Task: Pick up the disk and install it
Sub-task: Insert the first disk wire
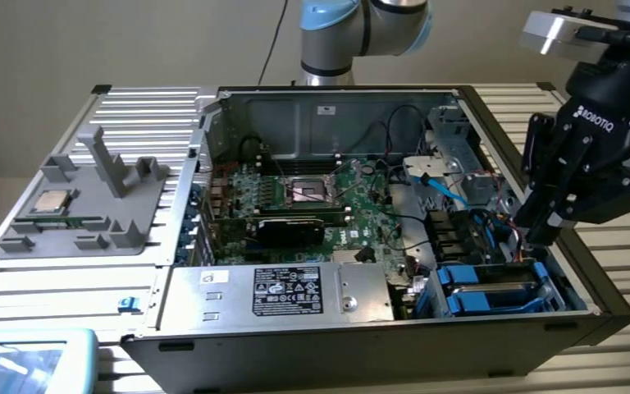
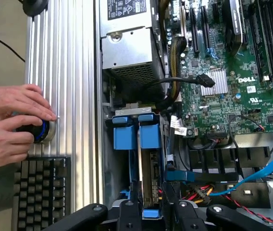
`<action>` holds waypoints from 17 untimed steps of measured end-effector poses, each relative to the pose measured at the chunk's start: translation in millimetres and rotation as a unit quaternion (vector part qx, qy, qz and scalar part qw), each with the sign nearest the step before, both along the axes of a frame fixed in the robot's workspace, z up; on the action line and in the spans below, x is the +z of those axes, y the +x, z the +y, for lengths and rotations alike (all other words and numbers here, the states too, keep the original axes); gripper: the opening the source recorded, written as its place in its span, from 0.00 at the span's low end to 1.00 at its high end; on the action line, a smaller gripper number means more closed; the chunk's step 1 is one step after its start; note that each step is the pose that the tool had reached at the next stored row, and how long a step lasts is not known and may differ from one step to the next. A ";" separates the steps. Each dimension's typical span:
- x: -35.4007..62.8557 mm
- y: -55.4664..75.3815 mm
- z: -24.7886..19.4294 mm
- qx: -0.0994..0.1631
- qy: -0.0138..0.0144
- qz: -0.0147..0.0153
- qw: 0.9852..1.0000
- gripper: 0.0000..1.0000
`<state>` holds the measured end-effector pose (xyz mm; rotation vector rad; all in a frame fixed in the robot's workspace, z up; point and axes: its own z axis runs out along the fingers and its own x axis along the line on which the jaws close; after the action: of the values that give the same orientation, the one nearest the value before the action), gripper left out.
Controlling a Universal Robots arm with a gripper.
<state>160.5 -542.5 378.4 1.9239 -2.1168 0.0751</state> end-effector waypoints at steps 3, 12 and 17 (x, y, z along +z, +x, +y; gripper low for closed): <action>5.0 -3.3 2.0 0.000 -0.004 -0.003 1.000 0.31; 6.6 -17.1 8.1 0.000 -0.006 -0.019 1.000 0.31; 6.7 -30.2 8.7 0.000 -0.006 -0.028 1.000 0.31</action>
<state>130.3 -533.8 385.1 1.9359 -2.1466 0.1429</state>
